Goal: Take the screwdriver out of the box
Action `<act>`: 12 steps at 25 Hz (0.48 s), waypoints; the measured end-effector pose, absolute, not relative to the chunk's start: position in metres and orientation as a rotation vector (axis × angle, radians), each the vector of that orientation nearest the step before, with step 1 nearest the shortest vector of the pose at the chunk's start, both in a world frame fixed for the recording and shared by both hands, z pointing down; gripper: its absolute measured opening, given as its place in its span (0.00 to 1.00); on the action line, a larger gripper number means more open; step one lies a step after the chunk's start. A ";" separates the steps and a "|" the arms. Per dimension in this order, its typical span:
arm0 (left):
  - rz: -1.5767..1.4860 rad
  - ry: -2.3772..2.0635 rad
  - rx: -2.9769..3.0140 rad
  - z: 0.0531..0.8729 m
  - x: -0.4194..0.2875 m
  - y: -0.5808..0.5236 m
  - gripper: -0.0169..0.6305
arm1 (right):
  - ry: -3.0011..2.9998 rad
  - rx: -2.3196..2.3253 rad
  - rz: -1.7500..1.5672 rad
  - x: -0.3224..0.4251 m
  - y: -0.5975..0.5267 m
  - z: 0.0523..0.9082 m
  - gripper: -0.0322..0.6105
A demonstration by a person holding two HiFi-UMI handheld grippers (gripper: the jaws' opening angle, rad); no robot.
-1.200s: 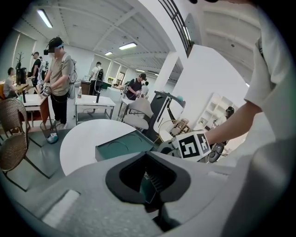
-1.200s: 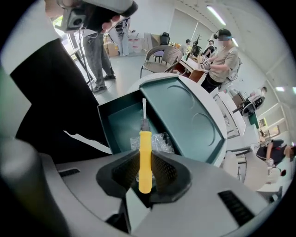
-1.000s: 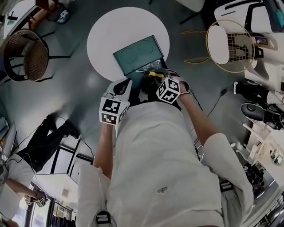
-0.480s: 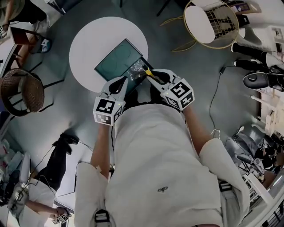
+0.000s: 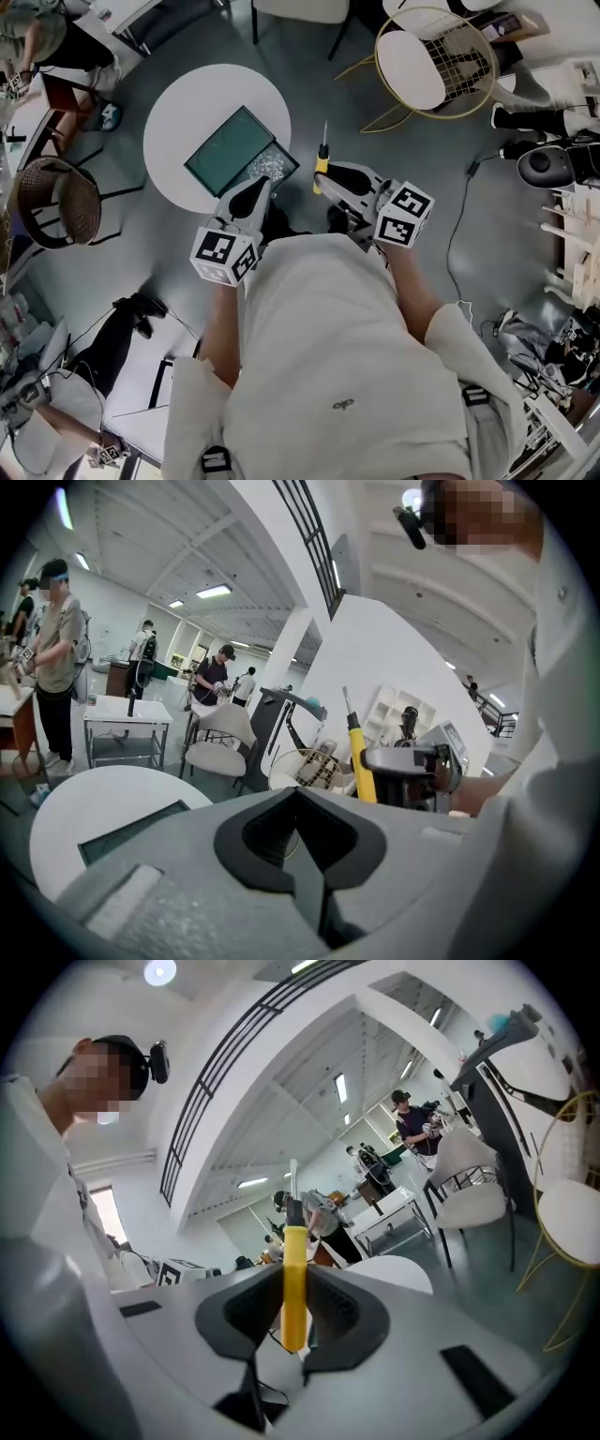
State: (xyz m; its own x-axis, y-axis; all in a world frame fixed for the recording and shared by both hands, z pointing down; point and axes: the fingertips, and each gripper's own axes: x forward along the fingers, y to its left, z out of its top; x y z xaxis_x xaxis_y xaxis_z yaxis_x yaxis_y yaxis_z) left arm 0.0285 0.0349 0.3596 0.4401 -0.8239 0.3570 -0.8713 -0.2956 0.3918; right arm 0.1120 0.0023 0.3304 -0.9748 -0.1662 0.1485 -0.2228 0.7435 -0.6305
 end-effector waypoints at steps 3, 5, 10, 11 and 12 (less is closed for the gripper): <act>0.049 -1.467 2.131 0.347 0.067 0.035 0.04 | -2.902 0.272 1.086 0.148 -0.001 0.317 0.18; 0.024 -1.499 2.117 0.341 0.094 0.037 0.04 | -2.926 0.232 1.126 0.173 -0.002 0.312 0.18; 0.034 -1.569 2.085 0.335 0.156 0.054 0.04 | -2.953 0.115 1.238 0.231 0.005 0.307 0.18; 0.032 -1.583 2.076 0.334 0.167 0.058 0.04 | -2.954 0.090 1.254 0.241 0.008 0.307 0.18; 0.026 -1.598 2.066 0.333 0.179 0.063 0.04 | -2.955 0.064 1.266 0.252 0.011 0.307 0.18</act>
State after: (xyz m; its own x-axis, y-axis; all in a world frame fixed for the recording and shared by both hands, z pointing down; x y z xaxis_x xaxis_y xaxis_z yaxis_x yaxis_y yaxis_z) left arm 0.1785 0.0628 0.3333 0.3022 -0.8967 0.3235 -0.9066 -0.1656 0.3881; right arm 0.2517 0.0108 0.3071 -0.9965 -0.0654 -0.0522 -0.0074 0.6894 -0.7243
